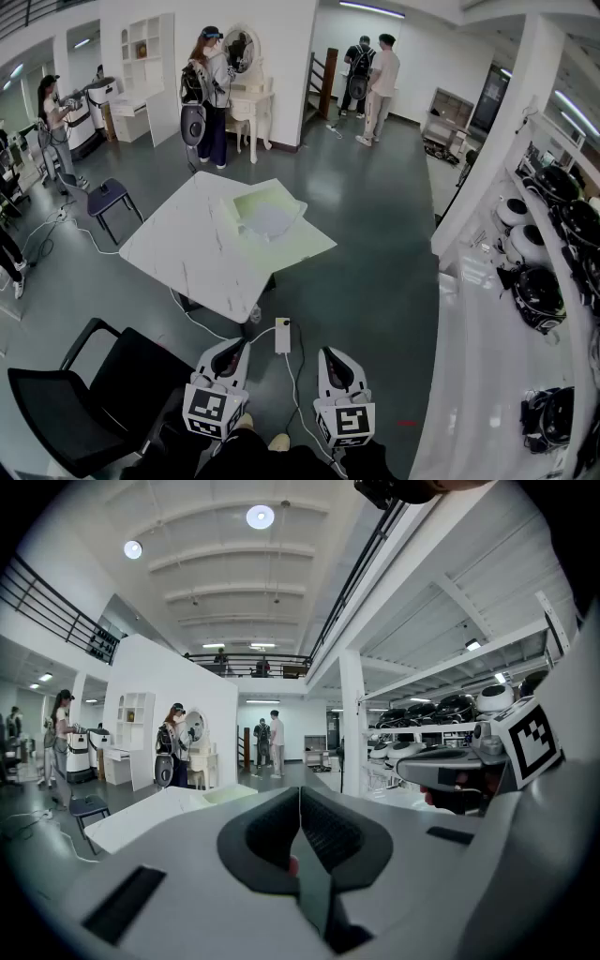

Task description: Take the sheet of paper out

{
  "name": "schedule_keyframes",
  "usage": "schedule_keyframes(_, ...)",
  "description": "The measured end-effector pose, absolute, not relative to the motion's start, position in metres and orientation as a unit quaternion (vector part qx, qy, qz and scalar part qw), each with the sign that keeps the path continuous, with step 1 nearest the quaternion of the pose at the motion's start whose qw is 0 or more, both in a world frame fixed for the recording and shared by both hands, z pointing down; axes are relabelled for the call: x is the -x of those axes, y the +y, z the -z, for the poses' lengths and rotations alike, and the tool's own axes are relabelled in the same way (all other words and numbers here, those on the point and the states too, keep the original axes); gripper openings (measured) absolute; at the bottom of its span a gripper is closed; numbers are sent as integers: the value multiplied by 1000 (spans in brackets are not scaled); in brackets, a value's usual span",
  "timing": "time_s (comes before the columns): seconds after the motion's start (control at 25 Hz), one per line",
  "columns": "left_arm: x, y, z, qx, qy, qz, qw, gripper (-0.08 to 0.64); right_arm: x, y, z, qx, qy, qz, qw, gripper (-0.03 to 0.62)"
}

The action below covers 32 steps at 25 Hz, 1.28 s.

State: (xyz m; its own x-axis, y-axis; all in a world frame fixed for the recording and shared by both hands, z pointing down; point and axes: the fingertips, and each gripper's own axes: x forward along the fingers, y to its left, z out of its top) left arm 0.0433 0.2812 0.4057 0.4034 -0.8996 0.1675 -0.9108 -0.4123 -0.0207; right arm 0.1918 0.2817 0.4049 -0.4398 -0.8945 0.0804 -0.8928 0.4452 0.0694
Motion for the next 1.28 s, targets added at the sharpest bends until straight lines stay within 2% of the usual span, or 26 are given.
schedule_keyframes(0.32,-35,289,-413,-832,-547,-82,42,25,-180,283,-409,-516,-855,6,47,17)
schedule_keyframes(0.56,-19,257,-418,-825,-556,-85,46,25,-165,247,-419,-508,-860,0,53,17)
schedule_keyframes(1.28,53,0,-430,-839,-530,-95,76,25,-84,2,-429,-520,-849,-17,88,17)
